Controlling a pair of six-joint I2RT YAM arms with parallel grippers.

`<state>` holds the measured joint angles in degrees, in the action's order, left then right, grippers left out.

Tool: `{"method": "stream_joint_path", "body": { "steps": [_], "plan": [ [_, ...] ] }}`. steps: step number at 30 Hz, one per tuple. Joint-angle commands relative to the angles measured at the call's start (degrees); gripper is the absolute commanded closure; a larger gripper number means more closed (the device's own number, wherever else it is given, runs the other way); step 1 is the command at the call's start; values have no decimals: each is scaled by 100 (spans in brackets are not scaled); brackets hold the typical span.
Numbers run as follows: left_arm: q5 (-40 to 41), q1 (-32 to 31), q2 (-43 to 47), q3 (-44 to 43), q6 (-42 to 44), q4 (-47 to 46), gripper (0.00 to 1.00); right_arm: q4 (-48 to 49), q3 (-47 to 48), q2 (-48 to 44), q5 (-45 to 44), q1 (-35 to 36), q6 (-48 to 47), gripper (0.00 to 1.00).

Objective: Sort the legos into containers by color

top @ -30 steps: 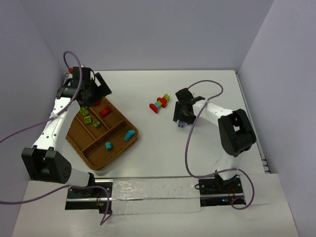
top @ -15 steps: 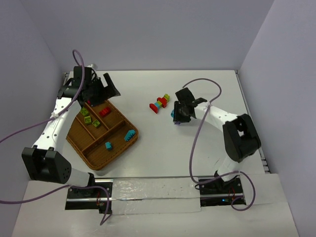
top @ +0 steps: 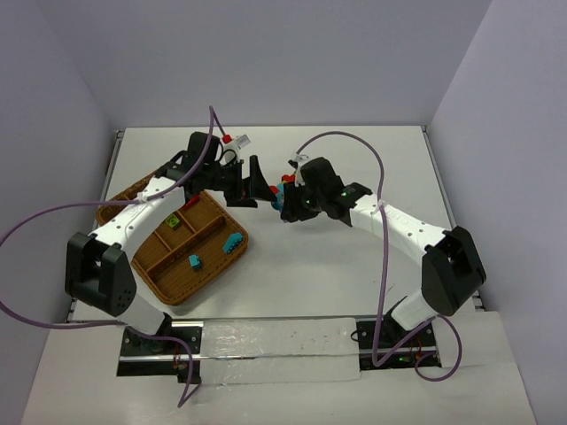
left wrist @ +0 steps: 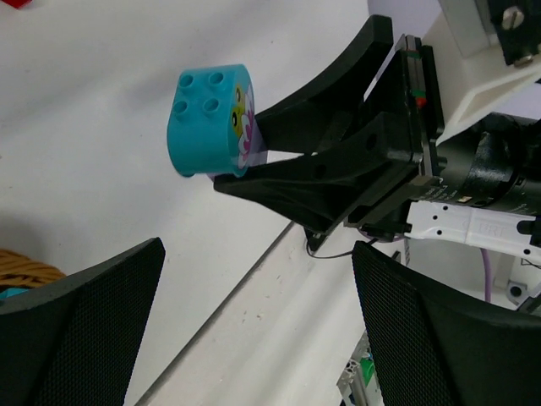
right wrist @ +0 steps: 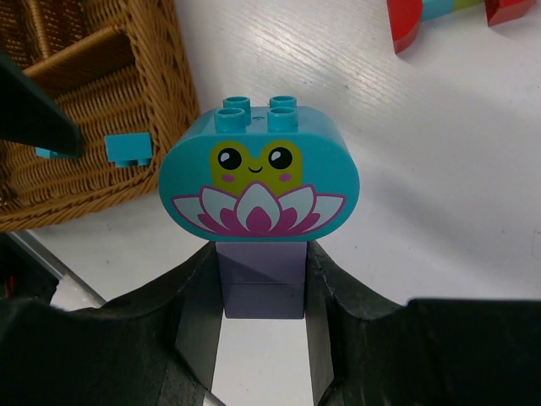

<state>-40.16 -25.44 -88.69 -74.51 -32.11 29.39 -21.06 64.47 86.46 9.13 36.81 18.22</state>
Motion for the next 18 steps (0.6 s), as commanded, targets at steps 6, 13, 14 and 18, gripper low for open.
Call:
{"method": "stream_joint_path", "body": {
  "steps": [6, 13, 14, 18],
  "plan": [
    [-326, 21, -390, 138, -472, -980, 6, 303, 384, -128, 366, 152, -191, 100],
    [-136, 214, -477, 250, -865, -1328, 15, 294, 303, -165, 342, 254, -245, 100],
    [-124, 262, -483, 283, -912, -1372, 16, 293, 298, -180, 338, 256, -252, 100],
    [-199, 346, -592, 303, -967, -1422, 20, 257, 343, -190, 300, 265, -306, 100]
  ]
}}
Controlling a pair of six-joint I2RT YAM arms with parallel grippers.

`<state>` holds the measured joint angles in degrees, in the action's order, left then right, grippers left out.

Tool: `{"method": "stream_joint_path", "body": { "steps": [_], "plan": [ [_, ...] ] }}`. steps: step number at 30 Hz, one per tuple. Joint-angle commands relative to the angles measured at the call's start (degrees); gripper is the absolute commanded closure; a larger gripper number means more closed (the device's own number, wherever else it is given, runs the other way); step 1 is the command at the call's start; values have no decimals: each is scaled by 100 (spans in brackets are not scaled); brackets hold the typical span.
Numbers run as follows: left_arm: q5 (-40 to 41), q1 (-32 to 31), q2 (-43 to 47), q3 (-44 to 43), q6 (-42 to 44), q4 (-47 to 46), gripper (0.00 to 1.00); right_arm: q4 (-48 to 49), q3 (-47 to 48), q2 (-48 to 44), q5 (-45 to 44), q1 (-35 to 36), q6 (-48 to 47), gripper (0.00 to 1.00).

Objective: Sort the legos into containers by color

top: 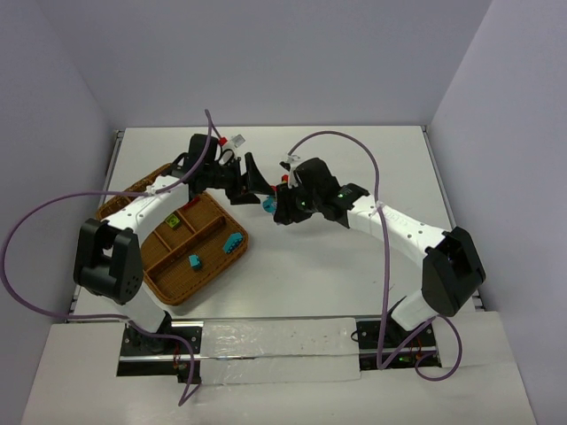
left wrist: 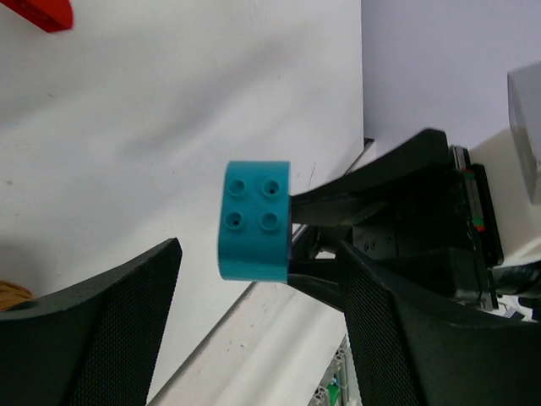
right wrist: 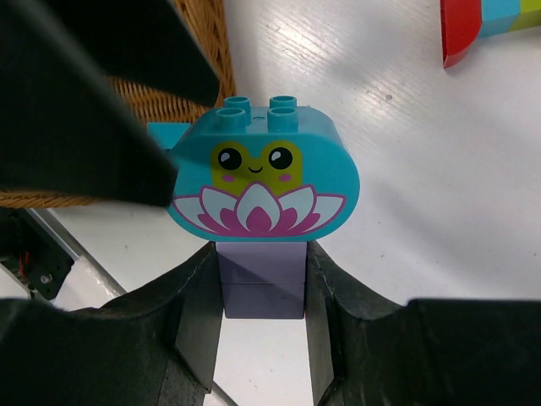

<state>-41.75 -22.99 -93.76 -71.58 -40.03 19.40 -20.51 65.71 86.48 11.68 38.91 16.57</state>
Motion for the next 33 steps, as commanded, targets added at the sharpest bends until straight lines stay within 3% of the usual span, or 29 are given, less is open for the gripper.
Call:
{"method": "stream_joint_path", "body": {
  "steps": [1, 13, 19, 22, 23, 24, 25, 33],
  "plan": [
    [-74, 102, -118, -4, -199, -448, 21, 179, 250, -184, 45, 55, -172, 100],
    [-517, 58, -266, 301, -331, -807, 34, 155, 510, -34, -96, 160, -172, 100],
    [-624, 40, -284, 302, -272, -771, 31, 87, 596, 80, -289, 266, -233, 100],
    [-641, 32, -284, 330, -272, -781, 52, 119, 601, 52, -363, 294, -203, 100],
    [-639, 32, -285, 335, -296, -785, 67, 129, 599, 45, -390, 301, -179, 100],
    [-614, 32, -297, 310, -308, -741, 92, 154, 580, 45, -434, 301, -153, 100],
    [-575, 32, -301, 278, -294, -673, 100, 180, 562, 45, -484, 301, -121, 100],
    [-62, 323, -156, 167, -432, -206, 100, 351, 28, -110, -1155, 301, -22, 100]
  ]
}}
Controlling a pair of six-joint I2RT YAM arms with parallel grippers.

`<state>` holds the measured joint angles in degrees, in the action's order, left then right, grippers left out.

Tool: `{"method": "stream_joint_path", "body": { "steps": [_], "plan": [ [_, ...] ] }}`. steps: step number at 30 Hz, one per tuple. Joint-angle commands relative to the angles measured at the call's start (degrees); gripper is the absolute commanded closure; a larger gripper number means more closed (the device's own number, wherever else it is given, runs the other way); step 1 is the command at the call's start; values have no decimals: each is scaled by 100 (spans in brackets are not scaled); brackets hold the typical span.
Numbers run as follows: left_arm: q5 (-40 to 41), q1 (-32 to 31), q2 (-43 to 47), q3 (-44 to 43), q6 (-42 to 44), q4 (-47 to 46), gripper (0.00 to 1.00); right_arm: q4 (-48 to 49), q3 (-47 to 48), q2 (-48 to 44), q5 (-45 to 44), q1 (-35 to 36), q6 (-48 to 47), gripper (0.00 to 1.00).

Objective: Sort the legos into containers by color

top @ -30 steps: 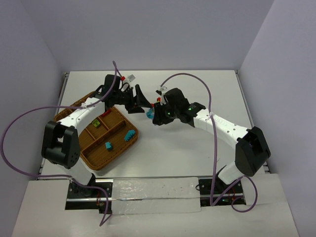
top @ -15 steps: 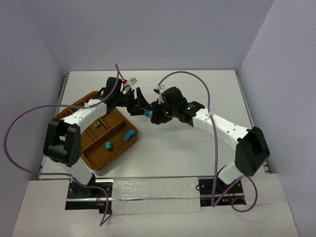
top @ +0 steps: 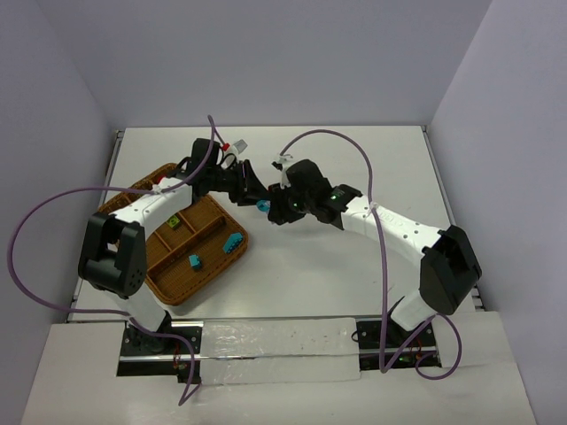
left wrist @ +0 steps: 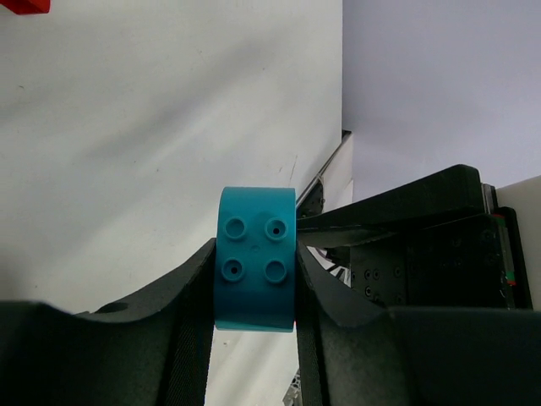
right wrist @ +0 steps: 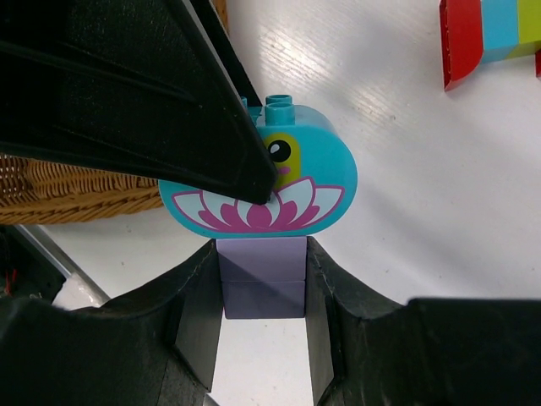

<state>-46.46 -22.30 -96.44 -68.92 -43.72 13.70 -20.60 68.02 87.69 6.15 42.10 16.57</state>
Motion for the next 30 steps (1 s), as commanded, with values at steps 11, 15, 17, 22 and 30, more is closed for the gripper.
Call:
{"method": "stream_joint_path", "body": {
  "steps": [11, 15, 17, 22, 30],
  "plan": [
    [1244, 649, 326, 71, -599, 400, 100, 447, -1098, -964, -1314, -87, 144, 100],
    [2208, 648, 601, -163, 22, 1410, 100, 217, -1052, -923, -1594, -255, 333, 100],
    [2960, 648, 980, -36, 199, 1865, 100, 228, -1086, -929, -1553, -405, 413, 100],
    [3828, 670, 1832, 637, 169, 2537, 100, 245, -1025, -760, -1337, -606, 470, 100],
    [4285, 666, 2451, 1482, -268, 2756, 88, 196, -677, -423, -1110, -615, 428, 100]
  ]
}}
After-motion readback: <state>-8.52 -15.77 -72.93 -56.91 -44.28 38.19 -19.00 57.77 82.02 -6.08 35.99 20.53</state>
